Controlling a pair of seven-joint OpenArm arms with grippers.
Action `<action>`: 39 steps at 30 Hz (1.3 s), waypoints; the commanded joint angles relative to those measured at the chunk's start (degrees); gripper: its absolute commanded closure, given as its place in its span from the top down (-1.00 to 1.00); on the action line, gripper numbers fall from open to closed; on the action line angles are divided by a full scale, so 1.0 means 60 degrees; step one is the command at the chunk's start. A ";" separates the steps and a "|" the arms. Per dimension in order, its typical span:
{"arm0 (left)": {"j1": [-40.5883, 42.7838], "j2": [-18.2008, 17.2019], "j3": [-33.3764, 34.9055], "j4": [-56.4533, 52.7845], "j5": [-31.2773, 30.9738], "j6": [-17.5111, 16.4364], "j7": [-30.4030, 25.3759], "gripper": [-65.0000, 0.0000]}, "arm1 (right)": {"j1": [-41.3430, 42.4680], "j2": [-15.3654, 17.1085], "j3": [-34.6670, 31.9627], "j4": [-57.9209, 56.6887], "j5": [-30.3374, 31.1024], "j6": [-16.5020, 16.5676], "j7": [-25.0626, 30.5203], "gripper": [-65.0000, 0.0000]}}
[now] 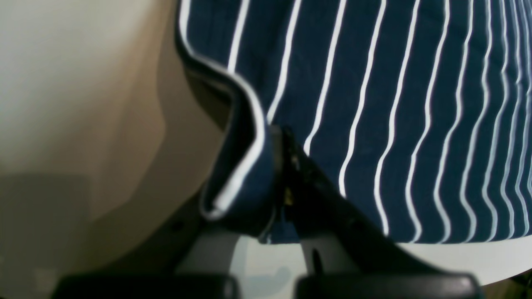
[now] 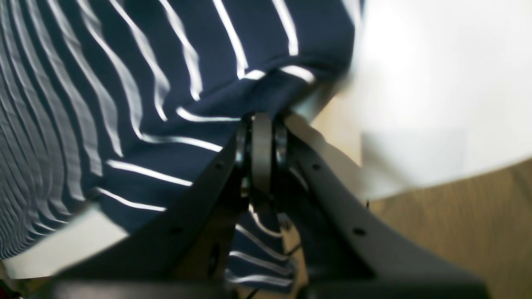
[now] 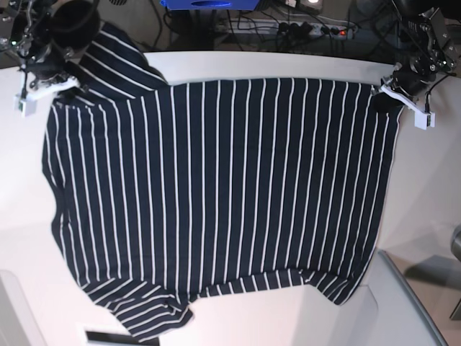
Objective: Layout the t-shirt on the table in an organized manner, then fold the t-shirt properly
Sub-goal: 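Lift both corners and fold the shirt edge over onto the body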
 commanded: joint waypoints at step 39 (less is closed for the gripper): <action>-0.2082 0.0347 0.0052 0.0984 -0.0029 -0.0086 0.1186 -1.00 | 0.3531 0.1283 -0.0055 -0.0156 -0.0028 -0.0920 -0.2559 -0.98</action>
